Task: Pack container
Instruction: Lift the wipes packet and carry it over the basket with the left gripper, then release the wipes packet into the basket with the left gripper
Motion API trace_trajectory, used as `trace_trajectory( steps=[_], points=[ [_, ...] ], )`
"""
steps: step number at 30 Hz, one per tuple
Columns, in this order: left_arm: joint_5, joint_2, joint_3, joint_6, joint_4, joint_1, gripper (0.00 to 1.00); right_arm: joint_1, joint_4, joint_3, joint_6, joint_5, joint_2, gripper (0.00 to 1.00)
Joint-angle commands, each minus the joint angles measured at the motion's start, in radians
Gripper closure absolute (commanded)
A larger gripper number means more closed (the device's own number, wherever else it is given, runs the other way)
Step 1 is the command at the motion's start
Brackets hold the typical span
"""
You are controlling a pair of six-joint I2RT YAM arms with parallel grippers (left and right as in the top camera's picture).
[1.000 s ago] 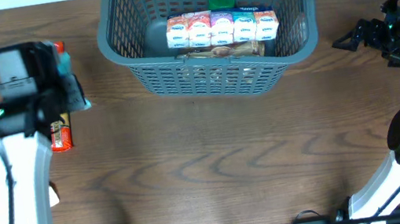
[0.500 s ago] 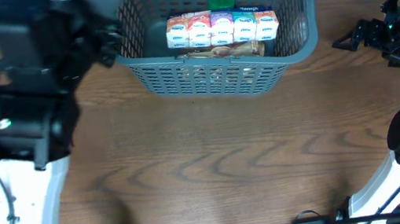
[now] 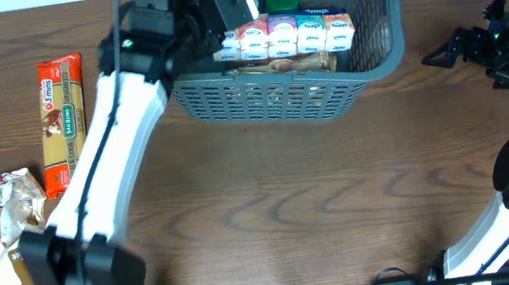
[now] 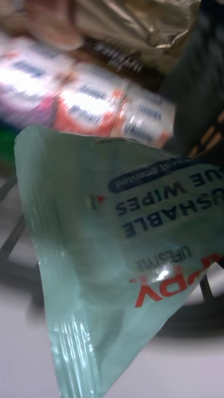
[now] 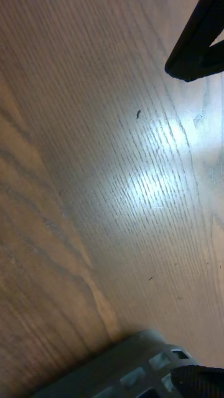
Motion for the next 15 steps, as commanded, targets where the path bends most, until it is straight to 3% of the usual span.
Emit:
trace_trajectory(
  steps=[1, 15],
  points=[
    [-0.005, 0.027, 0.008, 0.037, -0.022, 0.006, 0.94, 0.01, -0.007, -0.003, -0.021, -0.008, 0.005, 0.01],
    [-0.005, 0.064, 0.007, 0.034, -0.319, 0.025, 0.94, 0.01, -0.007, -0.003, -0.026, -0.008, 0.005, 0.01]
  ],
)
